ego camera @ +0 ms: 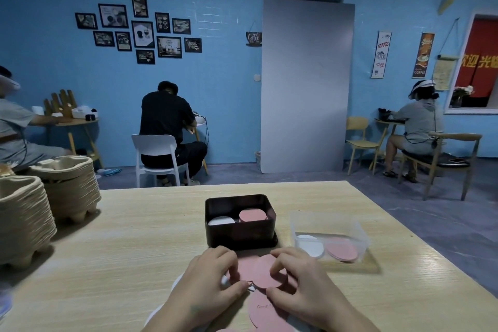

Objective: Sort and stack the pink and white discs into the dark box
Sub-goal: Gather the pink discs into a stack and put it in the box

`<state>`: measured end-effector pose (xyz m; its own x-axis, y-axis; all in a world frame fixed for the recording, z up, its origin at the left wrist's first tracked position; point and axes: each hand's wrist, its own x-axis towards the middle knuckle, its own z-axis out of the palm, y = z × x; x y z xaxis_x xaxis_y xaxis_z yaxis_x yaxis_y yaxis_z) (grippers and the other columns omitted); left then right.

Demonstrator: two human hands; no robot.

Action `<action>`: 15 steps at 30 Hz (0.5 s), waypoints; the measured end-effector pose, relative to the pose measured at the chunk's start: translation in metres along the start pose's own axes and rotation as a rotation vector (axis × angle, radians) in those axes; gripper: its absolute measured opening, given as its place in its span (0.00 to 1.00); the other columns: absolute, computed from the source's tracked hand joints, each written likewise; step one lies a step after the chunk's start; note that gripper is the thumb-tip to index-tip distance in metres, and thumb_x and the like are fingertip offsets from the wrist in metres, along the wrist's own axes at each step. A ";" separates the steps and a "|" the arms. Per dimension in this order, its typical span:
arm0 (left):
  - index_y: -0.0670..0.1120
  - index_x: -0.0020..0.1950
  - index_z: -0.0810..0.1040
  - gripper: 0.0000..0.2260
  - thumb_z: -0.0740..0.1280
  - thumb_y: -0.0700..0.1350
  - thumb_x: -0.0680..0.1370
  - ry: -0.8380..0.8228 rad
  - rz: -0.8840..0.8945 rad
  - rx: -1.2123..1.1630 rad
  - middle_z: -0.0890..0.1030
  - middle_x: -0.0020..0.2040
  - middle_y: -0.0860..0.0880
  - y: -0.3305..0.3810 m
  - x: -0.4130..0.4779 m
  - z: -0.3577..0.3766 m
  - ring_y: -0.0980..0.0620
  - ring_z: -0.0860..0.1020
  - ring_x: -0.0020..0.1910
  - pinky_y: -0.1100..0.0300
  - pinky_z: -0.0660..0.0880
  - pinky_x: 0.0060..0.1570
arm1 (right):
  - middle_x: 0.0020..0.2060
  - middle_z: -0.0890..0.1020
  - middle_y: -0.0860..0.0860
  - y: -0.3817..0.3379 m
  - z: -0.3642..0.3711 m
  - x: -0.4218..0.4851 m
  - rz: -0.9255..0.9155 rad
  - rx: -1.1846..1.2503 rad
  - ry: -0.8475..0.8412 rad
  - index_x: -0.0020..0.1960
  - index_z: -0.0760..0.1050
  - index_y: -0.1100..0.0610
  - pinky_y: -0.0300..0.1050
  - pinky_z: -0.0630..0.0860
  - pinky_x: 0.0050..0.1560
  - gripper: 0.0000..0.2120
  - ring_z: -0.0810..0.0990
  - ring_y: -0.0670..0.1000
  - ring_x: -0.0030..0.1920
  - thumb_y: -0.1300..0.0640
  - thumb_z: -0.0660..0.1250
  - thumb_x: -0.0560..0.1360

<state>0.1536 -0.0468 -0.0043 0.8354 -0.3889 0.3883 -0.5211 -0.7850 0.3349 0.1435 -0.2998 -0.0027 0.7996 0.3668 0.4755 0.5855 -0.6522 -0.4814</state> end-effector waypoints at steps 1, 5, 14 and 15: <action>0.58 0.42 0.68 0.17 0.65 0.69 0.73 0.002 0.003 -0.003 0.72 0.48 0.63 0.000 0.000 0.000 0.64 0.70 0.50 0.67 0.65 0.50 | 0.56 0.78 0.40 0.000 0.000 0.000 0.000 0.001 0.004 0.41 0.74 0.48 0.37 0.70 0.62 0.12 0.71 0.38 0.67 0.44 0.73 0.67; 0.56 0.42 0.67 0.18 0.64 0.69 0.73 -0.003 0.008 -0.008 0.74 0.46 0.61 0.001 0.001 -0.001 0.63 0.70 0.49 0.64 0.66 0.48 | 0.57 0.78 0.40 -0.001 0.000 -0.001 0.007 0.001 0.014 0.41 0.74 0.48 0.39 0.71 0.62 0.12 0.71 0.37 0.67 0.44 0.74 0.67; 0.57 0.48 0.68 0.13 0.66 0.61 0.71 0.049 -0.020 -0.050 0.73 0.44 0.61 0.003 -0.001 -0.003 0.60 0.71 0.47 0.58 0.72 0.48 | 0.57 0.78 0.38 -0.003 0.000 -0.001 -0.008 -0.002 0.040 0.43 0.77 0.47 0.32 0.68 0.60 0.11 0.71 0.35 0.67 0.45 0.75 0.67; 0.58 0.50 0.68 0.14 0.66 0.62 0.71 0.043 -0.018 -0.045 0.73 0.45 0.62 0.004 -0.001 -0.003 0.61 0.71 0.47 0.59 0.71 0.49 | 0.58 0.78 0.38 -0.004 -0.001 -0.001 -0.006 -0.005 0.038 0.43 0.77 0.48 0.31 0.68 0.59 0.11 0.71 0.35 0.67 0.45 0.75 0.67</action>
<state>0.1506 -0.0480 -0.0009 0.8373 -0.3529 0.4177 -0.5137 -0.7692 0.3799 0.1403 -0.2983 -0.0011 0.7904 0.3451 0.5061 0.5894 -0.6535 -0.4749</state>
